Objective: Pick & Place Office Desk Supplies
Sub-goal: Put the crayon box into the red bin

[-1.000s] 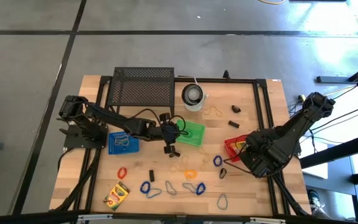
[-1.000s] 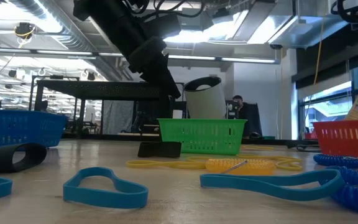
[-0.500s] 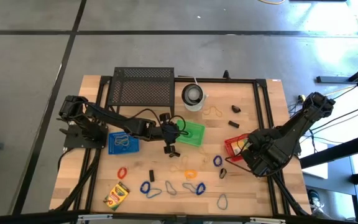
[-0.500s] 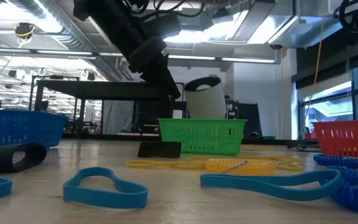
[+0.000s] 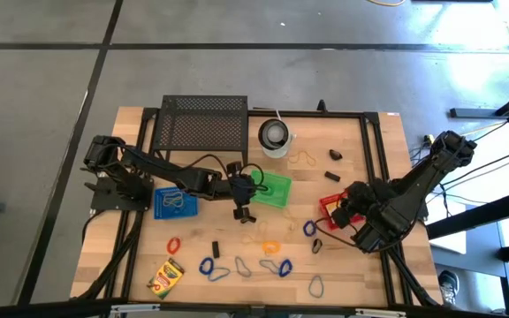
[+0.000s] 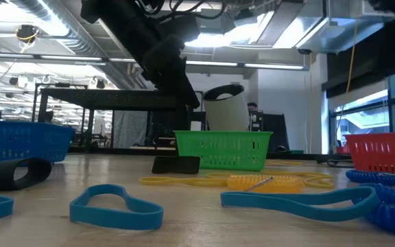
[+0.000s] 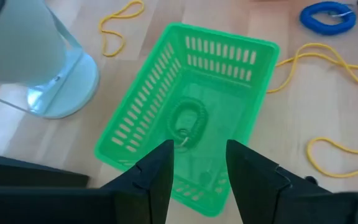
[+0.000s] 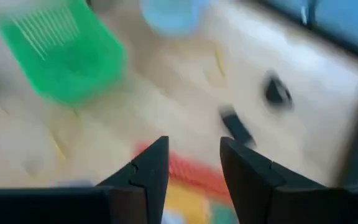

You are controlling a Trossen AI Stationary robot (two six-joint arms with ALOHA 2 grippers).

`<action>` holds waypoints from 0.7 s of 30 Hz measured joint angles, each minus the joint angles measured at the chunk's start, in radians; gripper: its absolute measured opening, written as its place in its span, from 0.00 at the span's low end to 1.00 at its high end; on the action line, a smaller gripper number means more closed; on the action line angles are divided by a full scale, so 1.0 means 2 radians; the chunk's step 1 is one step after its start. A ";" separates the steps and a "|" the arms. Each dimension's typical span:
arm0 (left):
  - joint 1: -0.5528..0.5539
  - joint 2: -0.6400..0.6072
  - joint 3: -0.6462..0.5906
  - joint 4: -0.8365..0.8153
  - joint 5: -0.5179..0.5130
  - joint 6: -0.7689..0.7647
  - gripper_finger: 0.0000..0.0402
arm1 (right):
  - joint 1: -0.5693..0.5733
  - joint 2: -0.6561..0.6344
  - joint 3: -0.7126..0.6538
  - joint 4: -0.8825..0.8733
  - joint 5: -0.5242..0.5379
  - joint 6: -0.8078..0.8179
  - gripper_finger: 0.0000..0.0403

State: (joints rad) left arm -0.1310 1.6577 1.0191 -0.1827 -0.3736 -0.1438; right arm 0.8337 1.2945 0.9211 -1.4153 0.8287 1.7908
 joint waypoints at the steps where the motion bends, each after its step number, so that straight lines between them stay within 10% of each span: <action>1: 0.000 0.000 0.000 0.001 0.003 0.000 0.35 | 0.000 0.000 0.000 0.006 0.033 0.000 0.36; 8: -0.002 -0.013 0.000 -0.015 0.046 -0.033 0.35 | -0.008 0.000 0.000 0.049 0.212 -0.001 0.36; 21: -0.084 -0.129 0.022 -0.286 0.289 -0.177 0.35 | -0.066 0.008 0.000 0.133 0.211 -0.123 0.36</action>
State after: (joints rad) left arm -0.2996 1.4003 1.0630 -0.7547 0.2039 -0.4986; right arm 0.7012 1.3108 0.9215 -1.1499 1.2503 1.5446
